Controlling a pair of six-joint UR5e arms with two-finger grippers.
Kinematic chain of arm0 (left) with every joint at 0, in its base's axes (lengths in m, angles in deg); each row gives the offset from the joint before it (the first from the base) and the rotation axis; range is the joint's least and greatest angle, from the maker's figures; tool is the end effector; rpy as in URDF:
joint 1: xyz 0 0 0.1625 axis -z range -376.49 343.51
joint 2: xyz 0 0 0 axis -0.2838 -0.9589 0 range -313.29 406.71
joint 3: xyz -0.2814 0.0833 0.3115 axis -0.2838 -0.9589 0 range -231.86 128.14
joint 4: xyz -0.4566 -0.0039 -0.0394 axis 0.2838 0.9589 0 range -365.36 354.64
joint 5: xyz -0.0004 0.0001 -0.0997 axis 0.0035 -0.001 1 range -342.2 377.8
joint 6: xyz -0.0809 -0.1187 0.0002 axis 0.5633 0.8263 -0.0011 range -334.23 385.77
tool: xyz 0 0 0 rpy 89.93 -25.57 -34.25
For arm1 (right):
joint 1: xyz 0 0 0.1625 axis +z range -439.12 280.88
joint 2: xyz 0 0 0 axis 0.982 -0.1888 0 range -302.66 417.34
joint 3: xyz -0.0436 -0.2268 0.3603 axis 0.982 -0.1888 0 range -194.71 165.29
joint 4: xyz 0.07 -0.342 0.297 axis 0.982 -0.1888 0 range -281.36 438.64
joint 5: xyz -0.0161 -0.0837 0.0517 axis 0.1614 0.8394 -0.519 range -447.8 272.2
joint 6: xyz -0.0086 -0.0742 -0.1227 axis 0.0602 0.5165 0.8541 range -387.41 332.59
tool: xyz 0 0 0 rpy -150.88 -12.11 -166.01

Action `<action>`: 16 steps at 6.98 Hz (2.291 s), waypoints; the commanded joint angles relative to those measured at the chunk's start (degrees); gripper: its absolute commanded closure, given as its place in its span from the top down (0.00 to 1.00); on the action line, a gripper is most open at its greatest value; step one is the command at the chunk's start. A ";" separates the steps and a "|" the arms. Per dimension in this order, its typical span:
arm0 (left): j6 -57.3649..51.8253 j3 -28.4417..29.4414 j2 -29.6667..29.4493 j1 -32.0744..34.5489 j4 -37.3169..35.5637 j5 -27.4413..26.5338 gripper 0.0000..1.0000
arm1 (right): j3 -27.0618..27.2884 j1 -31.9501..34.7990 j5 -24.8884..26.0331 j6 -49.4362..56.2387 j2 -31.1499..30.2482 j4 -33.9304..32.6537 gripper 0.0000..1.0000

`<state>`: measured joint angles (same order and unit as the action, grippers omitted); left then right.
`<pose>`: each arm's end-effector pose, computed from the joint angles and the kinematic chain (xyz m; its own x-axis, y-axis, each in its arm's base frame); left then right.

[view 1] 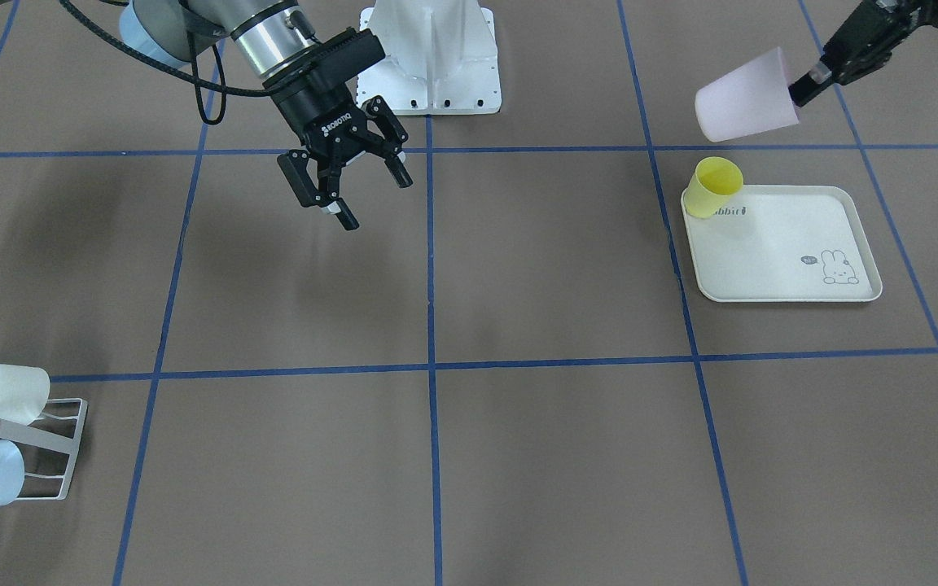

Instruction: Transfer IKEA cup to right arm and place on rack

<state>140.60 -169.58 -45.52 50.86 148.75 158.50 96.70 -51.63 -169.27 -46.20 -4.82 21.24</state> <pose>0.1645 -0.4517 0.2654 -0.1454 -0.3423 -0.9283 0.2491 0.8953 -0.3692 -0.4971 -0.4329 0.1302 0.5959 -0.7454 0.2989 -0.0699 0.3226 0.9439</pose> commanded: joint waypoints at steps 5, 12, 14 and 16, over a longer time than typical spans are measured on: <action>15.07 0.20 -19.26 -19.94 -15.19 -16.12 0.00 | 0.04 -2.70 5.26 5.06 2.13 5.28 0.99; 14.19 2.05 -22.20 -24.54 -18.15 -21.96 0.00 | 0.74 -4.11 5.27 9.20 2.22 6.68 1.00; 14.02 2.22 -22.11 -24.54 -18.15 -22.66 0.00 | 0.74 -4.28 5.27 9.21 2.22 7.48 1.00; 13.93 2.84 -22.20 -24.80 -18.15 -22.76 0.00 | 0.74 -4.28 5.27 9.21 2.22 8.44 0.99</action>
<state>154.58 -167.00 -67.70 26.25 130.60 135.90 97.48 -55.89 -164.00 -37.00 -2.57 28.97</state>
